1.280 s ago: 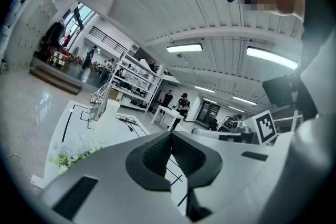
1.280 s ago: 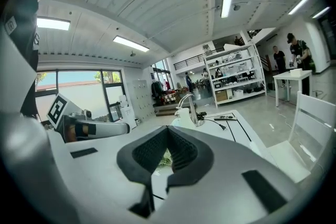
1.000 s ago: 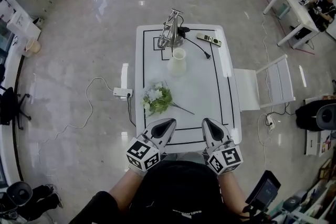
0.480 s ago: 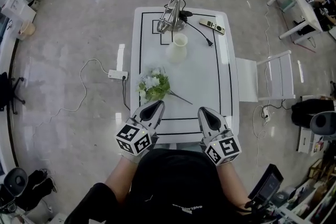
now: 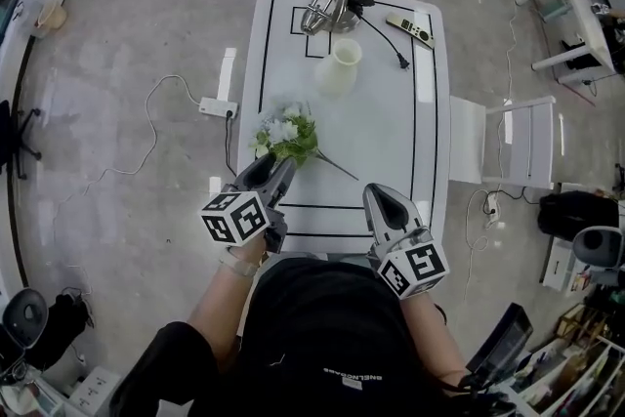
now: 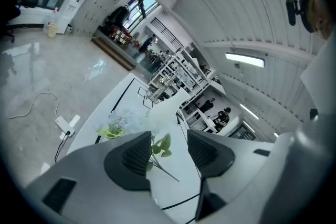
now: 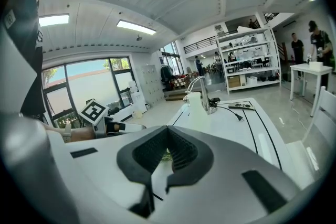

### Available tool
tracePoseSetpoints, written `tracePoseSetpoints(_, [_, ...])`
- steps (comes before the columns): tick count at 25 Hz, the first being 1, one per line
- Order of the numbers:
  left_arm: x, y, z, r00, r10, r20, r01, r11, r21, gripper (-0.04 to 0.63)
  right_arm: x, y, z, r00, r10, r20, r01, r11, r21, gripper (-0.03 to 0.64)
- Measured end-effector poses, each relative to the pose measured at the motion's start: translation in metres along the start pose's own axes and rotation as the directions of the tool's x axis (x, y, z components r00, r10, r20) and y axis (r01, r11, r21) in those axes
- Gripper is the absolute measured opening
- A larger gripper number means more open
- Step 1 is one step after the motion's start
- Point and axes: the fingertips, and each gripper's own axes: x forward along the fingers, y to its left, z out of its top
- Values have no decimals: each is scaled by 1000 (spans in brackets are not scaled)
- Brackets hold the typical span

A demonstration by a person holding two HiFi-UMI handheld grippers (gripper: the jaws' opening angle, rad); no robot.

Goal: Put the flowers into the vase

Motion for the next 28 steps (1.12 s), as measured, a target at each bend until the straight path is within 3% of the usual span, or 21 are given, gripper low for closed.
tracePoseSetpoints(5, [17,16,-6,1000,31,-3,-31,997,-78,267,3,1,-5,1000,13,-25,-14,1000,-7,2])
tracePoseSetpoints(9, [28,35,-4,993,115,9,-114,991,-73,320,2,0,-14,999,17,-51,-17,1000,-6,2])
tracePoseSetpoints(15, [44,68,-4,962,271,-17,-271,961,-44,385,-3,-10,-21,997,1,-78,-2,1000,-6,0])
tracePoseSetpoints(23, [68,87,-16,923,379,-64,-377,925,45,417,-4,-27,-25,995,-14,-94,15,1000,8,0])
tracePoseSetpoints(28, [75,104,-20,889,449,-84,-447,893,45,416,-2,-37,-26,995,-19,-102,22,1000,21,2])
